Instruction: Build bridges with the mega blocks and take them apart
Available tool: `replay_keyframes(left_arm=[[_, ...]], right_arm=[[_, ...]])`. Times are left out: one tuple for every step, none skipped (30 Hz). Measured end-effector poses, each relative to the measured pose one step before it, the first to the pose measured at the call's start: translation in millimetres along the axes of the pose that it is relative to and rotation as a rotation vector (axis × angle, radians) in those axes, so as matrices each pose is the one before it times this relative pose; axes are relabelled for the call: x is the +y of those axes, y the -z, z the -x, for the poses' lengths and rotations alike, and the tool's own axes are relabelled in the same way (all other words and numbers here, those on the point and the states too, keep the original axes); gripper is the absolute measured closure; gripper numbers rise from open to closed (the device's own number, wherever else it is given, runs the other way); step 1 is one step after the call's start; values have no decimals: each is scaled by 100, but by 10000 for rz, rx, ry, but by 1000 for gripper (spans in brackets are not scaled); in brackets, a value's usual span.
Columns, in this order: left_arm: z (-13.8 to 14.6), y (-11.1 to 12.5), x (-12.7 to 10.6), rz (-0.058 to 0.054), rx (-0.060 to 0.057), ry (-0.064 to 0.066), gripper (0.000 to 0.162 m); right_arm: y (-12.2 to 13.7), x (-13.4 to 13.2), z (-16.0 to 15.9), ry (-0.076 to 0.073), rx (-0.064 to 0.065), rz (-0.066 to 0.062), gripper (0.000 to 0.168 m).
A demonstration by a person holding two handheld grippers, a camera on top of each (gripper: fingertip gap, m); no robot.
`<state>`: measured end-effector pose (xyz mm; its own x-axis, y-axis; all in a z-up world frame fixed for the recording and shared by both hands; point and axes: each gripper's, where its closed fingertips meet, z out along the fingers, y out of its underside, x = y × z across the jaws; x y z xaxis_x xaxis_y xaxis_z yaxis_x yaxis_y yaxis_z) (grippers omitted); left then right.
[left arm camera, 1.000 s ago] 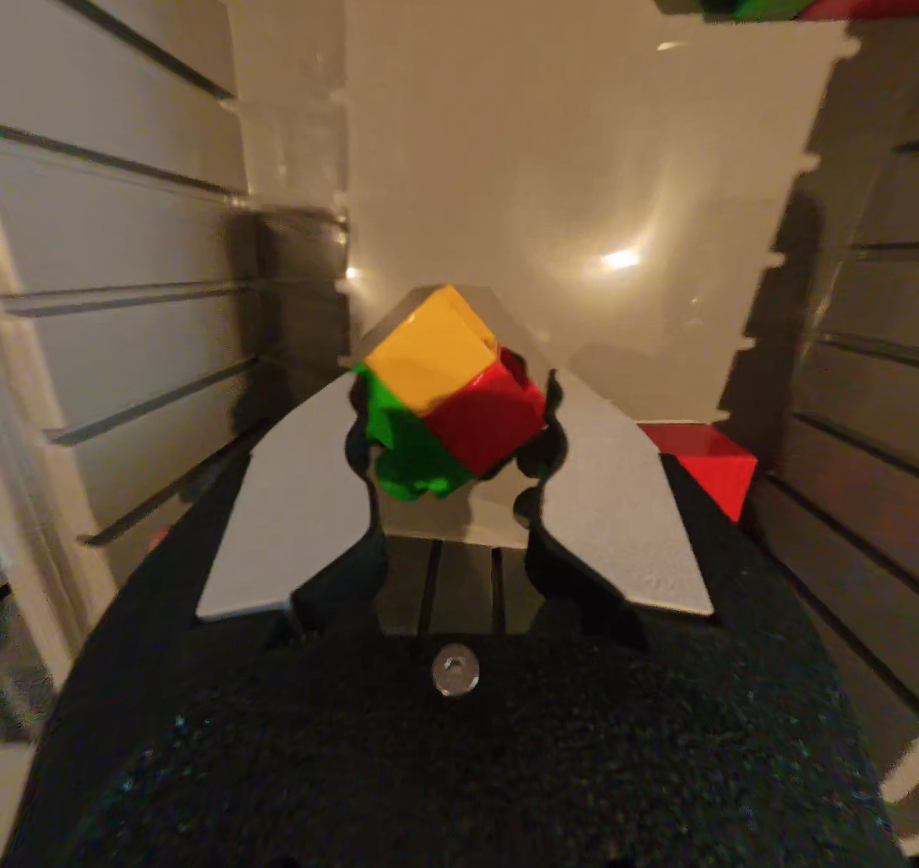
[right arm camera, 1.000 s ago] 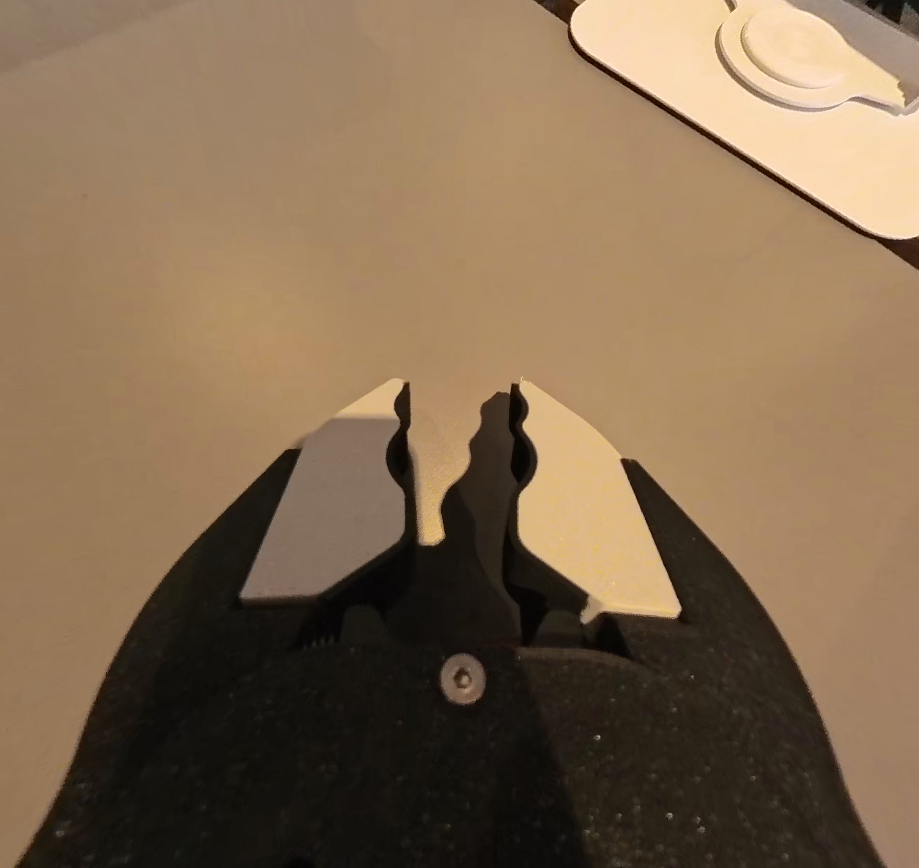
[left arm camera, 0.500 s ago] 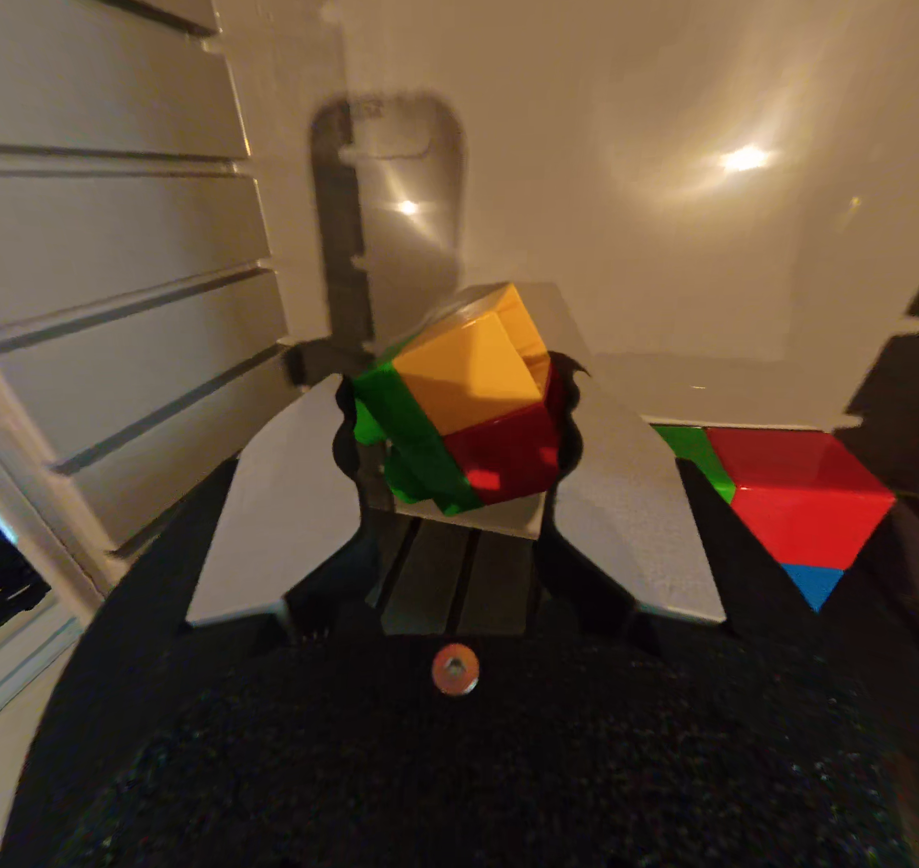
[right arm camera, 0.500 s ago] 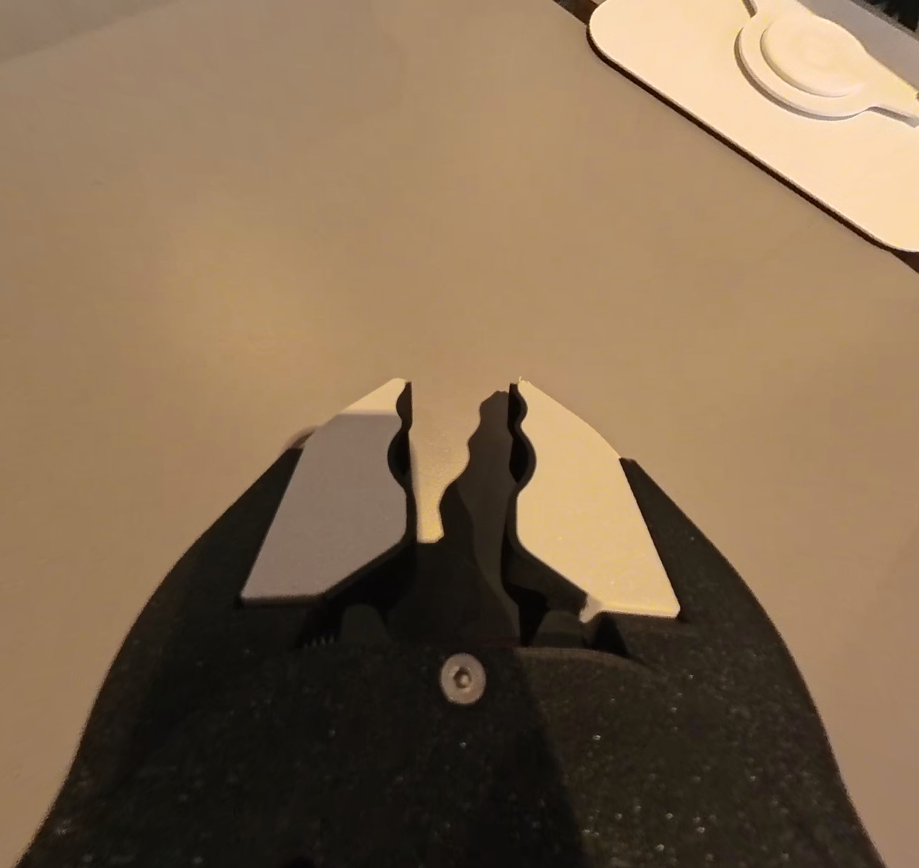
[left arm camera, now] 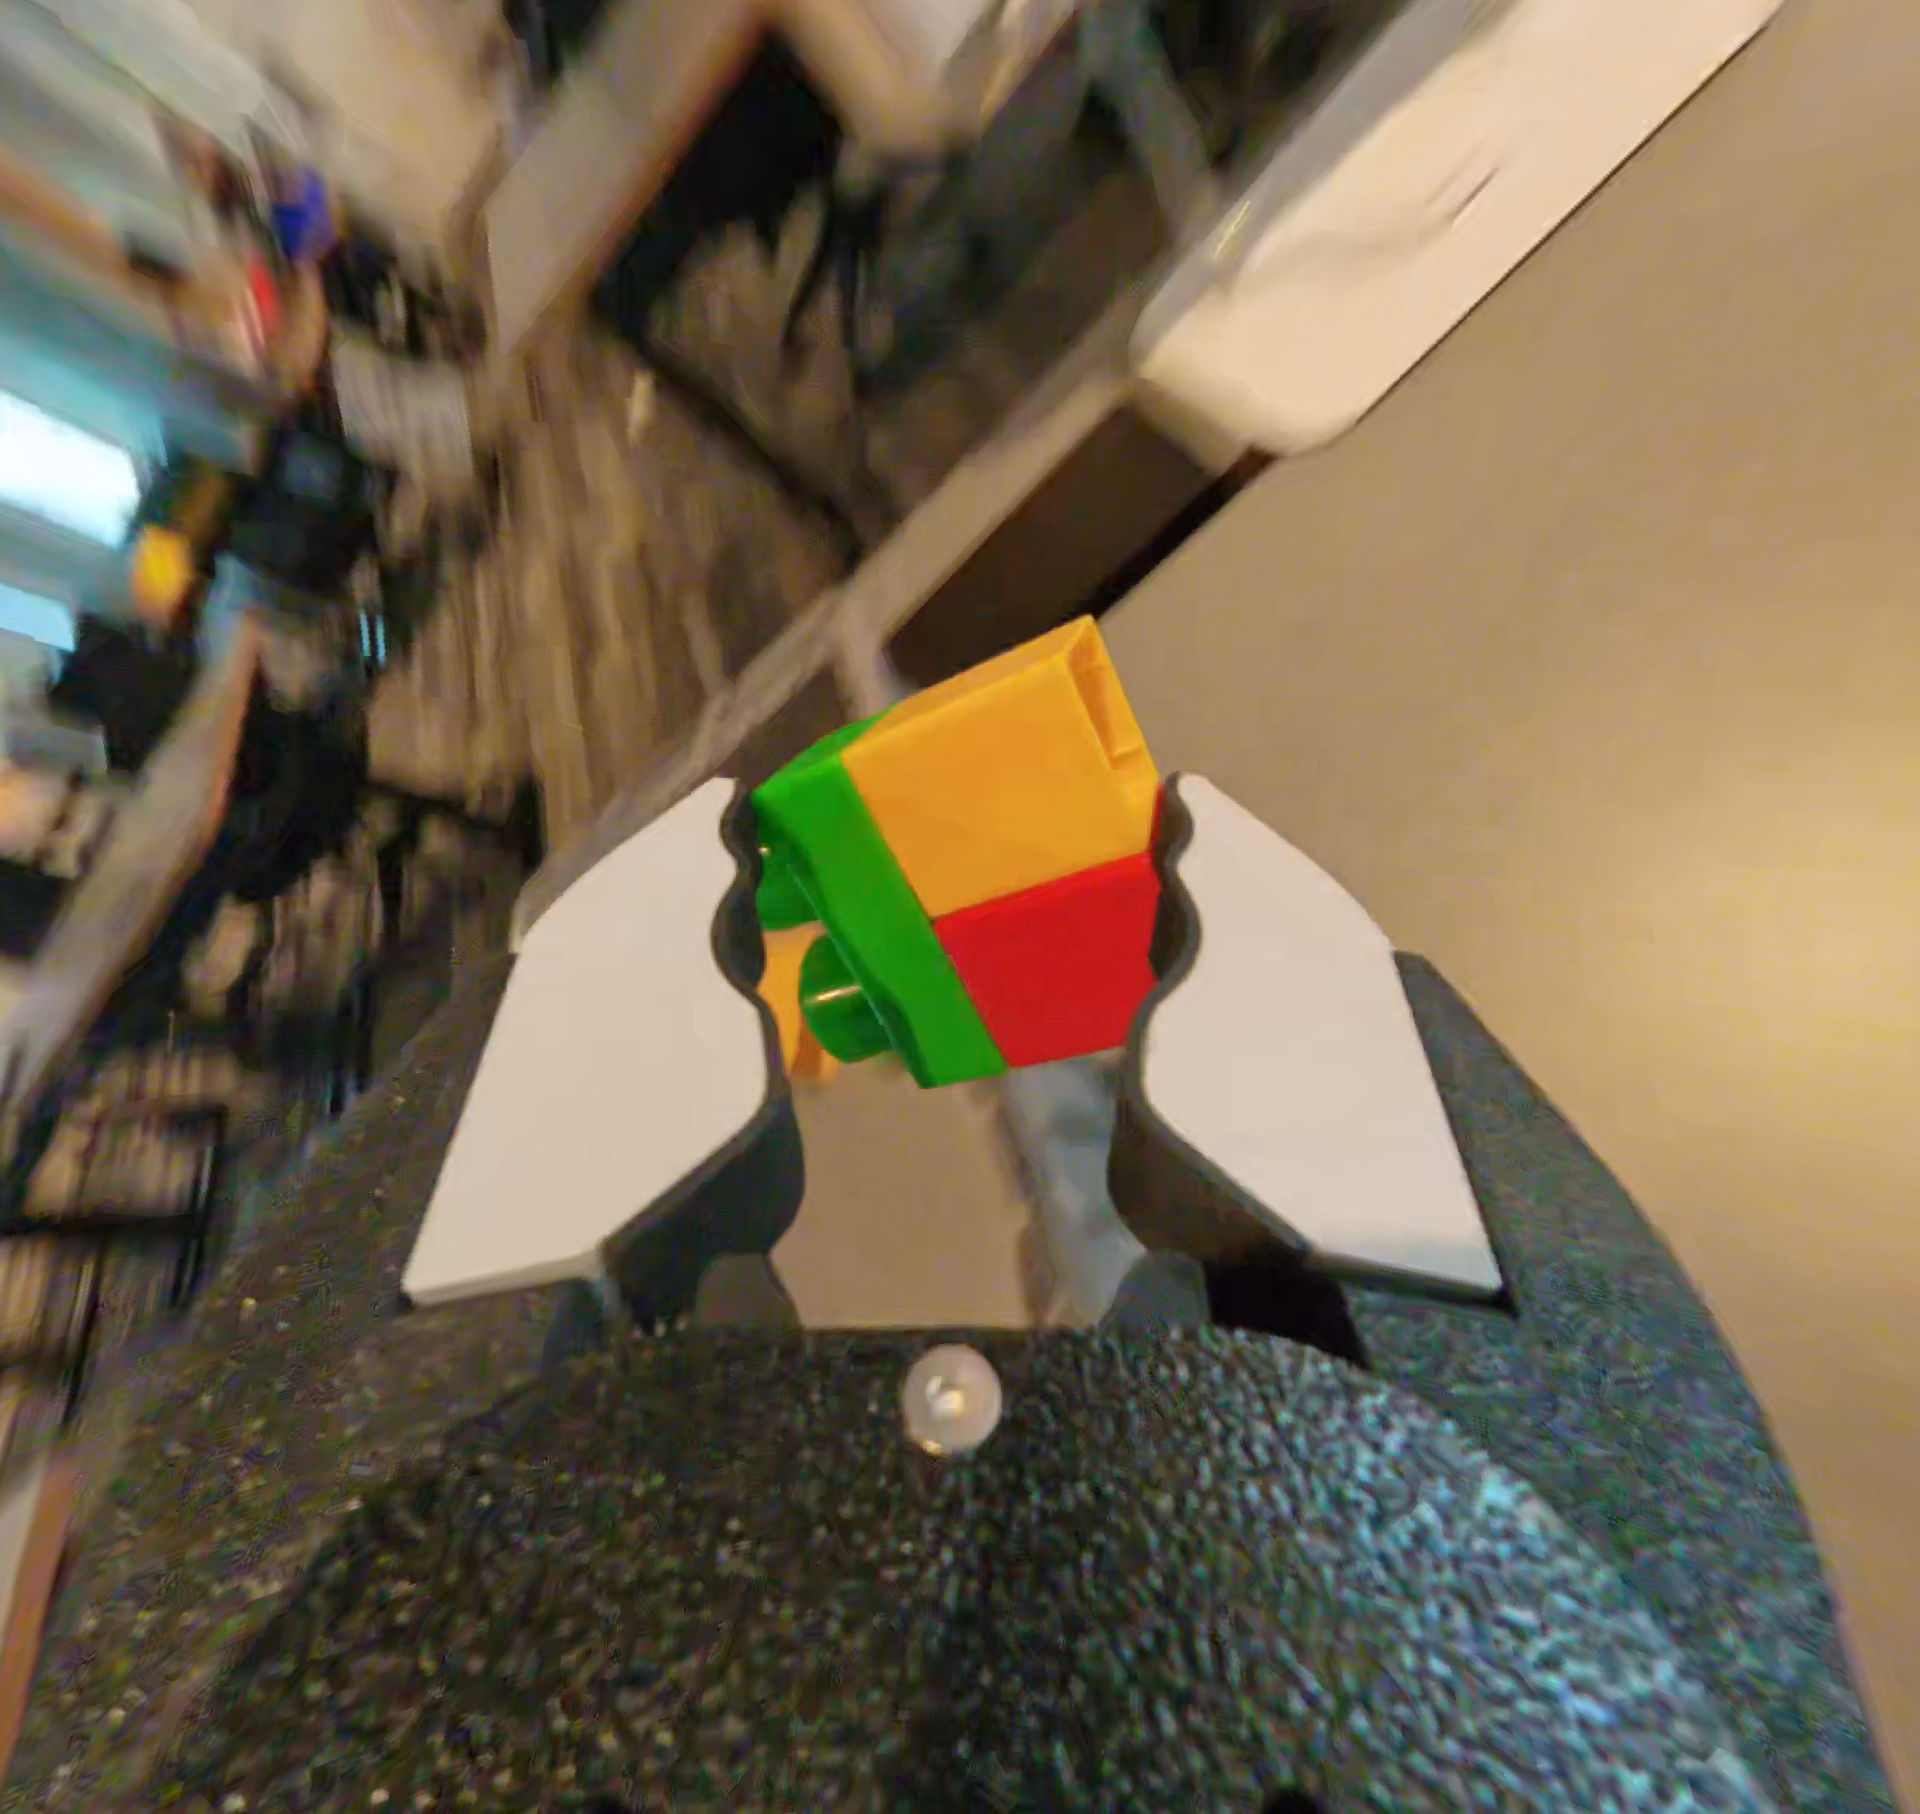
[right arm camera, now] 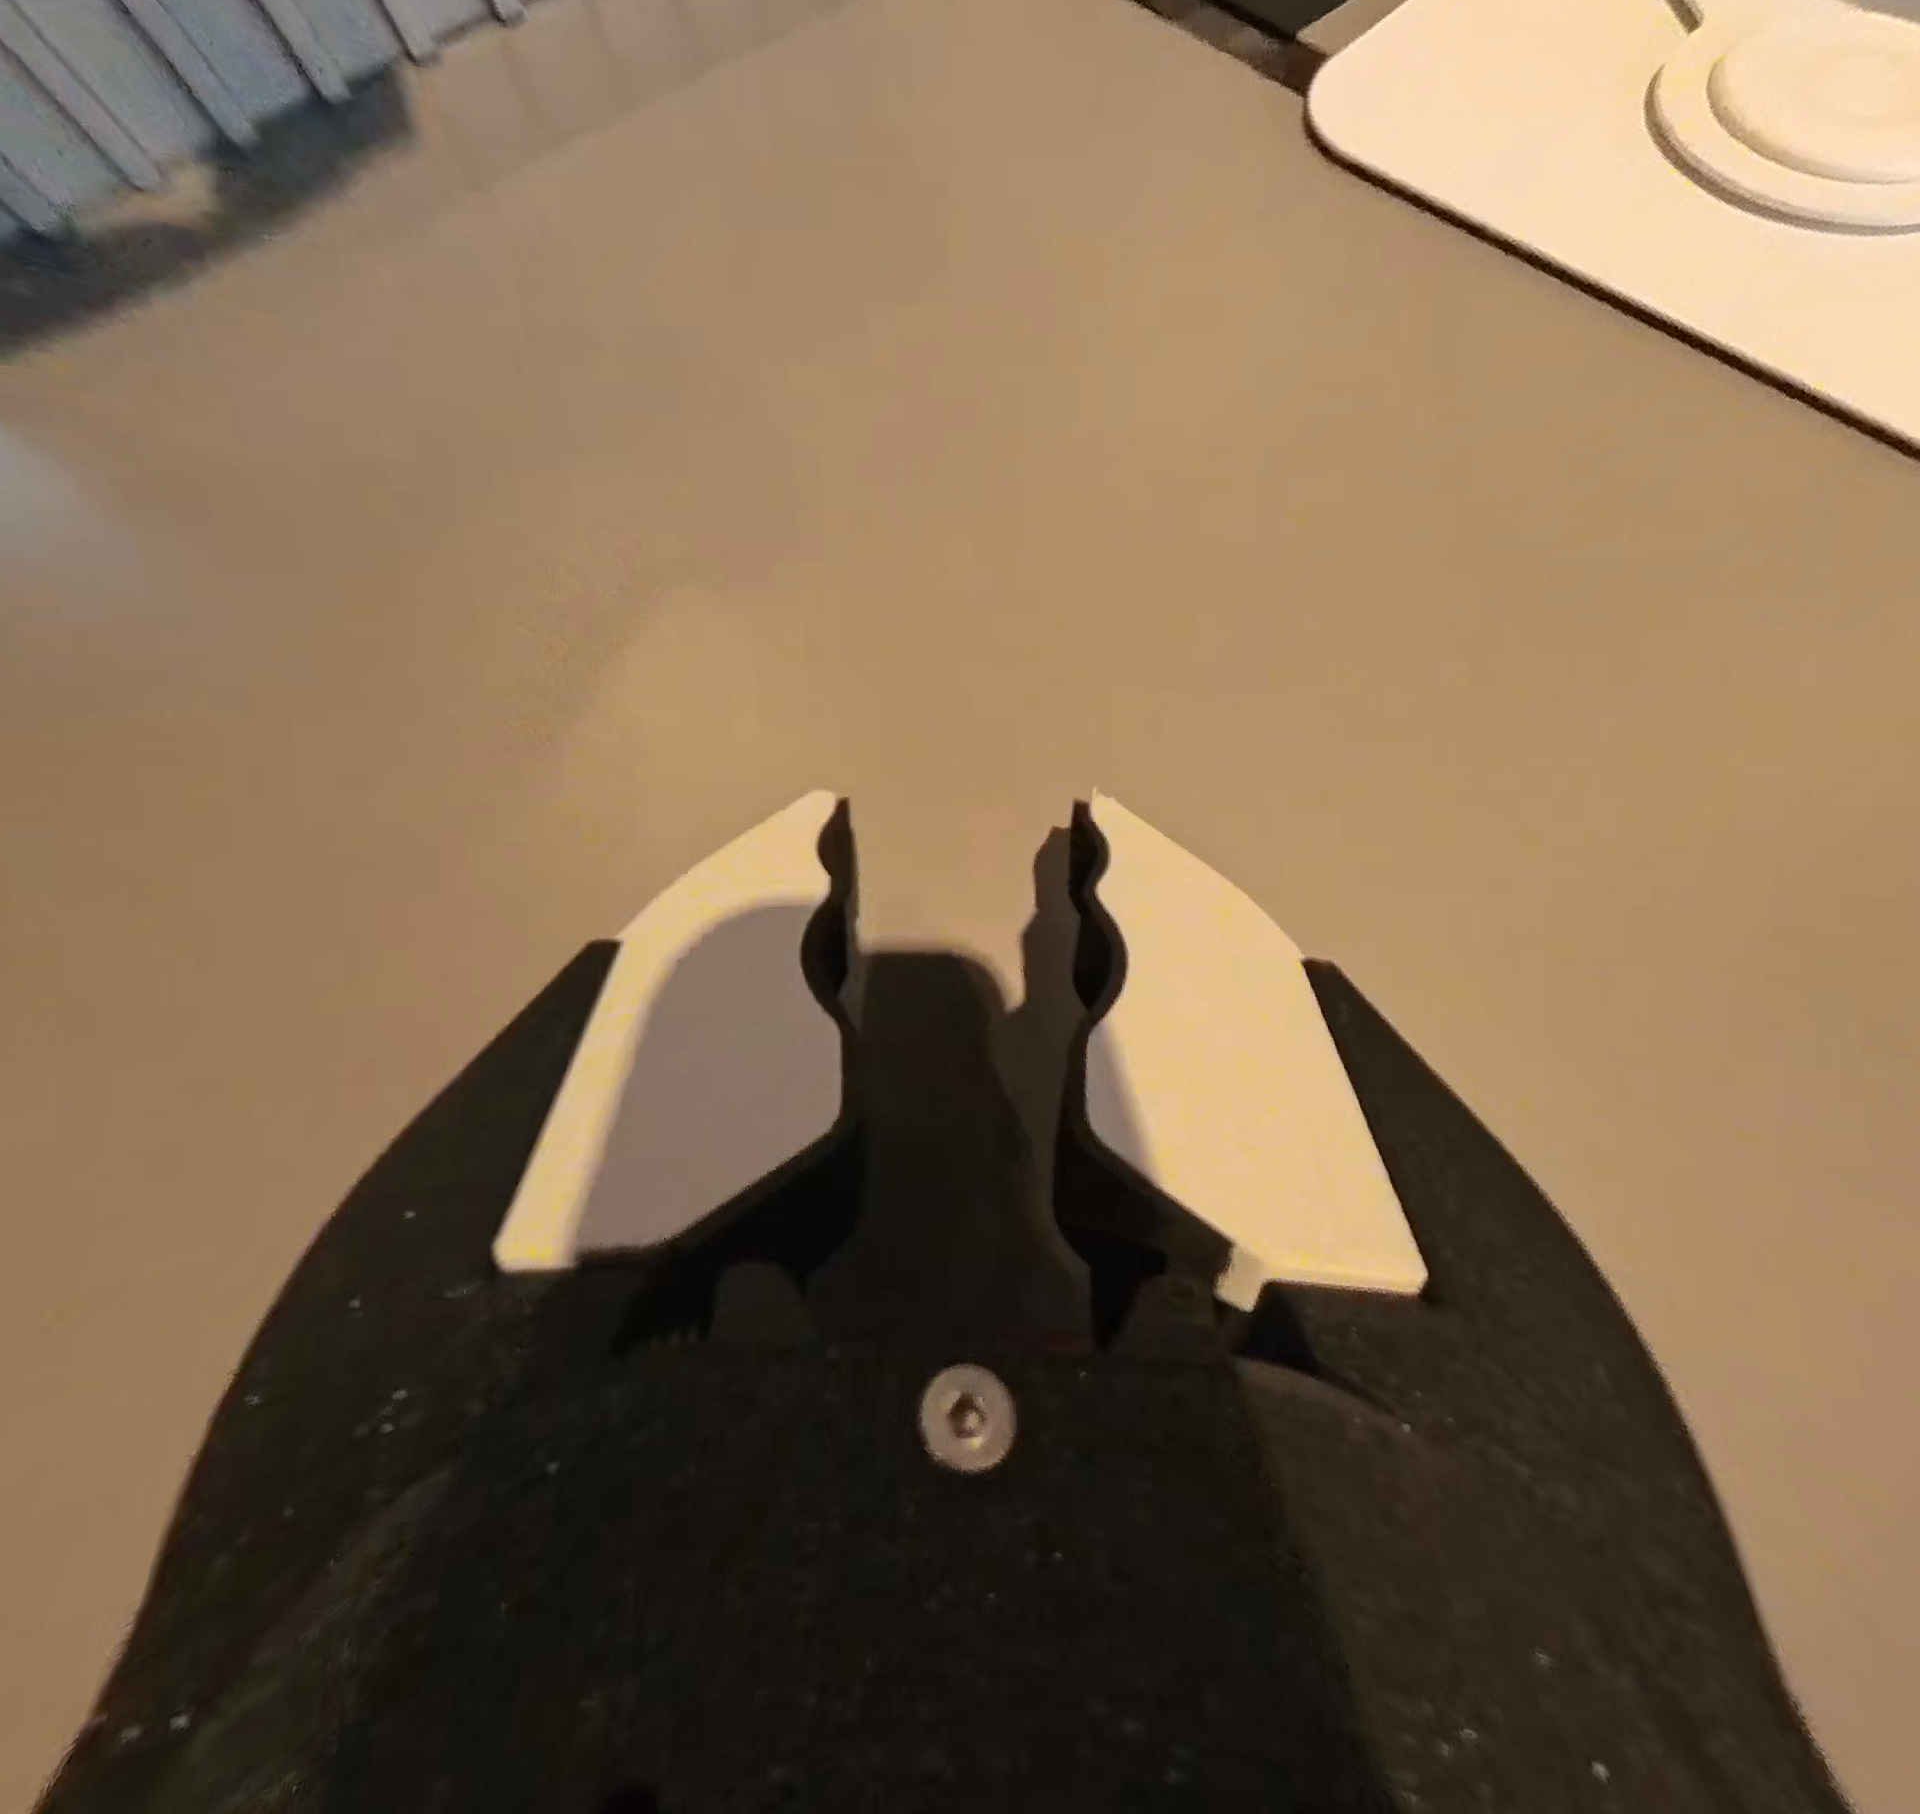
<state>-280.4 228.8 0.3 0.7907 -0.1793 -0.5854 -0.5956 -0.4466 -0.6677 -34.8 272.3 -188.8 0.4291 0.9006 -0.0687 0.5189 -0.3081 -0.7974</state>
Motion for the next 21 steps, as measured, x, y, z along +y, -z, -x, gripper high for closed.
replay_keyframes(left_arm=[[-2890, -253, -2849, -1040, 272, -317, 90], [-3064, -810, -2386, -1014, 319, -246, 90], [-3004, -1236, -1841, -987, 215, -194, 90], [-2756, -1469, -1125, -819, 36, -148, 90], [-2253, -1468, -390, -510, -225, -45, 90], [-2174, -1171, -21, -346, -92, -82, 90], [-1782, -792, -15, -332, -106, -109, 90], [-1378, -478, 30, -280, -80, -117, 90], [-1331, -302, 23, -194, 183, -249, 90], [-1070, -172, -16, -7, 233, -288, 90], [-992, -10, -32, -83, 216, -433, 90], [-1027, -10, 189, -34, 242, -433, 90], [-1060, -74, 382, 92, 276, -297, 90], [-953, -132, 284, 88, 271, -250, 90], [-745, -204, 159, 108, 255, -378, 90], [-259, -208, 52, 108, -1, -412, 90], [-54, -157, -14, 72, -79, -282, 90], [-109, -102, -60, 23, -3, -150, 90], [-146, -24, -60, -6, 25, -129, 90], [-88, 25, -87, -12, -25, -235, 90], [-9, 72, -200, -56, -70, -309, 90]], right_arm=[[288, -291, -12, -224, -237, -263, 127], [391, -373, -53, -309, -274, -335, 126], [508, -447, -108, -405, -309, -391, 125], [601, -473, -222, -466, -313, -423, 124], [682, -473, -311, -454, -292, -431, 122], [754, -475, -417, -376, -243, -413, 120], [790, -545, -447, -283, -216, -419, 119], [755, -643, -360, -195, -264, -439, 118], [653, -636, -164, -134, -370, -400, 116], [433, -516, -102, -146, -387, -284, 114], [220, -411, 3, -152, -410, -203, 110], [68, -363, 174, -103, -424, -199, 107], [-75, -258, 301, -7, -390, -136, 106], [-265, -77, 320, 111, -303, 2, 103], [-418, 130, 276, 197, -190, 142, 101], [-533, 272, 272, 236, -125, 234, 99], [-568, 402, 297, 249, -87, 317, 97], [-561, 556, 234, 234, 1, 411, 96], [-502, 566, 237, 251, 25, 424, 94], [-427, 501, 199, 277, 75, 368, 94], [-368, 452, 119, 257, 117, 353, 94]])
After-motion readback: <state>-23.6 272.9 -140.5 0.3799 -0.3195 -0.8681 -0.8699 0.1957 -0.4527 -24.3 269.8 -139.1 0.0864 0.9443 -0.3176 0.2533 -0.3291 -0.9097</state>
